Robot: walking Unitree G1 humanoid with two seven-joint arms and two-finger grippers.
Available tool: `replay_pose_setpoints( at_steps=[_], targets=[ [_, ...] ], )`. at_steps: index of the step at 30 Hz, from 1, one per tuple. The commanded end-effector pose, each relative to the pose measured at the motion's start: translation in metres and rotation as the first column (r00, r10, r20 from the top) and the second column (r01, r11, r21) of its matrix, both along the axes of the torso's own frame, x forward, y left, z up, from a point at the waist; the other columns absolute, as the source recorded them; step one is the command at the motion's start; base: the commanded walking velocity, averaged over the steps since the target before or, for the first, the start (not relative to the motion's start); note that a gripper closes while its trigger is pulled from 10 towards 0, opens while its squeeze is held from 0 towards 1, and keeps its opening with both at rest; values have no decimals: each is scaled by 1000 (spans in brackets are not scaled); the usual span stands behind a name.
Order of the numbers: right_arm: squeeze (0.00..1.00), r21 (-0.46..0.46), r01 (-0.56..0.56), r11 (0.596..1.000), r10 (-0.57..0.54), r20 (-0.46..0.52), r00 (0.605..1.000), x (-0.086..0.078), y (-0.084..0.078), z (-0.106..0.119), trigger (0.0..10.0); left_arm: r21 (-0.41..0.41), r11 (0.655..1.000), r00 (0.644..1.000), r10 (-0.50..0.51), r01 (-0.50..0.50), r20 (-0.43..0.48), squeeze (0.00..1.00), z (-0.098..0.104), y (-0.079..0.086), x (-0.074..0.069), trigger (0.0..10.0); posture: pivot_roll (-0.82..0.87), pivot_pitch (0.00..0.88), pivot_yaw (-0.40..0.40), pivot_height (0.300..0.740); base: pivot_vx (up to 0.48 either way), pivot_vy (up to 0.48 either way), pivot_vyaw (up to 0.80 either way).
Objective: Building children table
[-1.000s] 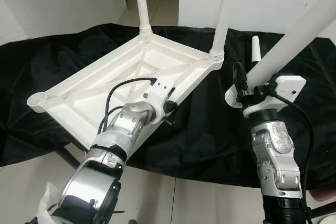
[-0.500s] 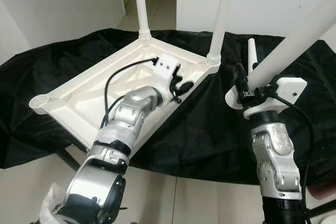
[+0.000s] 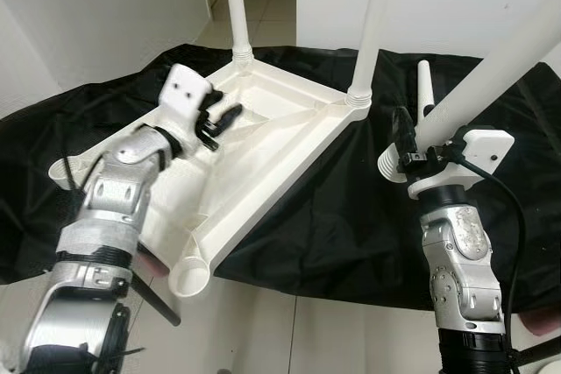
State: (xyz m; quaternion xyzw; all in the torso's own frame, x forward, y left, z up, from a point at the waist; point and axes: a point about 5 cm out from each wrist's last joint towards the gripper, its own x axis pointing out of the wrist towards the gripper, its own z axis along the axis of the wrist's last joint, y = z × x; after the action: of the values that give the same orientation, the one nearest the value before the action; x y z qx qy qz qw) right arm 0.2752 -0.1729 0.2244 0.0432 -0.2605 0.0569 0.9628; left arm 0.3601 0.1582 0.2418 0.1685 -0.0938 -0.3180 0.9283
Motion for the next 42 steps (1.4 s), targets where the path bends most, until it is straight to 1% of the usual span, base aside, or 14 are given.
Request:
replay_pose_setpoints(
  at_steps=[1,2,3,8,9,10,12,15,18,19,24,26,33,42],
  targets=[
    [0,-5,-14,1000,14,11,1000,-1,0,3,10000,44,997,998,-60,60,5,0,1,15,-5,10000,-22,48,32,740,0,0,0],
    [0,-5,-14,1000,14,11,1000,-1,0,3,10000,44,997,998,-60,60,5,0,1,15,-5,10000,-22,48,32,740,0,0,0],
    [0,-12,-28,1000,28,6,1000,-1,0,3,10000,87,990,994,-104,107,-39,1000,-2,33,-9,10000,-9,48,14,740,0,0,0],
    [0,-22,-51,998,51,0,999,0,1,2,10000,179,963,978,-184,200,-104,1000,-9,55,-22,10000,1,48,-1,740,0,0,0],
    [0,-27,-67,997,67,-5,998,0,3,2,10000,202,940,951,-235,275,-202,0,-19,65,-29,10000,2,50,-8,740,0,0,0],
    [0,-33,-79,996,79,-9,997,1,4,2,10000,206,922,922,-265,328,-281,0,-26,70,-36,10000,2,51,-12,740,0,0,0],
    [0,-33,-79,996,79,-9,997,1,4,2,10000,206,922,922,-265,328,-281,0,-26,70,-36,10000,2,51,-12,740,0,0,0],
    [0,-49,-104,993,103,-25,994,0,6,0,10000,229,869,842,-309,439,-443,0,-44,84,-52,10000,5,57,-18,740,0,0,0],
    [0,-52,-108,993,106,-29,994,-1,6,0,10000,240,857,828,-309,456,-467,0,-46,86,-54,10000,5,57,-18,740,0,0,0],
    [0,-57,-116,992,114,-39,993,-2,6,-2,10000,243,829,795,-335,504,-506,0,-49,89,-60,10000,10,66,-26,740,0,0,0],
    [0,-61,-124,990,121,-49,991,-3,5,-4,10000,251,798,760,-350,549,-548,0,-54,90,-65,10000,22,81,-37,740,0,0,0],
    [0,-73,-133,988,129,-61,990,-3,3,-4,10000,277,752,723,-358,598,-591,0,-60,93,-70,10000,36,111,-37,740,0,0,0],
    [0,-88,-131,987,124,-74,990,-6,-2,-5,10000,324,698,695,-340,638,-634,0,-59,102,-72,10000,32,131,-33,740,0,0,0],
    [0,-88,-126,988,119,-81,990,-9,-2,-6,10000,362,679,698,-313,639,-644,0,-72,100,-67,10000,32,139,-38,740,0,0,0]
  ],
)
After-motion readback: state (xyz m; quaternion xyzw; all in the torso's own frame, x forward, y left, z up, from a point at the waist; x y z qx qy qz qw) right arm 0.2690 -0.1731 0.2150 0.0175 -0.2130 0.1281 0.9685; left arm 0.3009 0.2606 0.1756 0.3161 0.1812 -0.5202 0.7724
